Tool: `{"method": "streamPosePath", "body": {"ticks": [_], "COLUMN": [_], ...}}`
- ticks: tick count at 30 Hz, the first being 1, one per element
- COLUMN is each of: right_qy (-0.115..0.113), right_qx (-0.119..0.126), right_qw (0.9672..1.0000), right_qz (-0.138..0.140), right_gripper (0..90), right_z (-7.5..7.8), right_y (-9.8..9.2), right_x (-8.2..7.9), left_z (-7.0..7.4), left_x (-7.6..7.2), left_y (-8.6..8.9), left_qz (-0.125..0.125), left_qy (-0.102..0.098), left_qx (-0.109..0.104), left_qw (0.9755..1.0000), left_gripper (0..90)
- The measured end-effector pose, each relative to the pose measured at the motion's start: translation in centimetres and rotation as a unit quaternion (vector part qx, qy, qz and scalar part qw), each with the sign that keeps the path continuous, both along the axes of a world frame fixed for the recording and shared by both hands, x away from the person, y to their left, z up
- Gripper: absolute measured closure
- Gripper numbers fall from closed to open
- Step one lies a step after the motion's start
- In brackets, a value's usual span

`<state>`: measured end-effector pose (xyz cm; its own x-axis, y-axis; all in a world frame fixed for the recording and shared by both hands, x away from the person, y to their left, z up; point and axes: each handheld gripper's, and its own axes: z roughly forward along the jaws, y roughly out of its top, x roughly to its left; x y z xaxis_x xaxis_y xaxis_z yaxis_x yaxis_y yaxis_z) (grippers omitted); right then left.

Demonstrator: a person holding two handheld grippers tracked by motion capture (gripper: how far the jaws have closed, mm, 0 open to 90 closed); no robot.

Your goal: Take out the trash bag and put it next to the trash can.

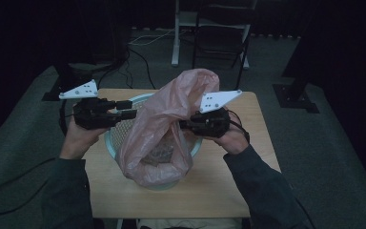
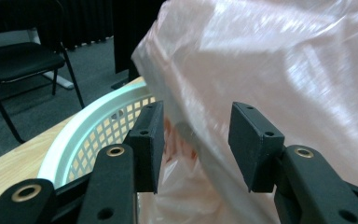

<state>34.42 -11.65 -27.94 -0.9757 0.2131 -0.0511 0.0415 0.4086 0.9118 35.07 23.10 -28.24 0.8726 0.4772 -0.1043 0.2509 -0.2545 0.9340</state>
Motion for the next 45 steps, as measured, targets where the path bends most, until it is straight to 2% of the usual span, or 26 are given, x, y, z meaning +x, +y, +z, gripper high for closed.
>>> {"method": "streamPosePath", "body": {"ticks": [7, 11, 21, 23, 32, 40, 45], "right_qy": [0.001, 0.002, 0.003, 0.002, 0.003, 0.008, 0.002], "right_qx": [-0.013, -0.022, 0.004, 0.010, 0.010, -0.021, -0.001], "right_qw": [0.9999, 0.9997, 0.9998, 0.9997, 0.9994, 0.9986, 0.9993], "right_qz": [0.008, 0.014, 0.018, 0.023, 0.034, 0.047, 0.038], "right_gripper": [89.4, 89.2, 89.2, 89.2, 89.0, 88.8, 88.8], "right_z": [-0.3, -0.7, 0.2, 0.4, 0.4, -0.7, 0.1], "right_y": [0.0, 0.3, -0.6, -0.8, -0.9, 0.3, -0.4], "right_x": [-0.3, -0.5, -0.8, -1.0, -1.7, -2.3, -2.2], "left_z": [-0.8, -1.3, -2.7, -2.8, -3.0, -3.1, -3.1], "left_x": [0.1, -0.1, 0.2, 0.2, 0.2, 0.2, 0.2], "left_y": [0.0, -0.1, -0.1, -0.2, -0.2, -0.4, -0.3], "left_qz": [0.003, 0.011, 0.018, 0.017, 0.017, 0.013, 0.013], "left_qy": [0.004, 0.001, 0.011, 0.011, 0.010, 0.012, 0.013], "left_qx": [-0.003, 0.003, 0.006, 0.005, 0.004, 0.005, 0.005], "left_qw": [1.0000, 0.9999, 0.9998, 0.9998, 0.9998, 0.9998, 0.9998], "left_gripper": [55.5, 55.5, 55.1, 55.0, 55.0, 55.0, 55.0]}}
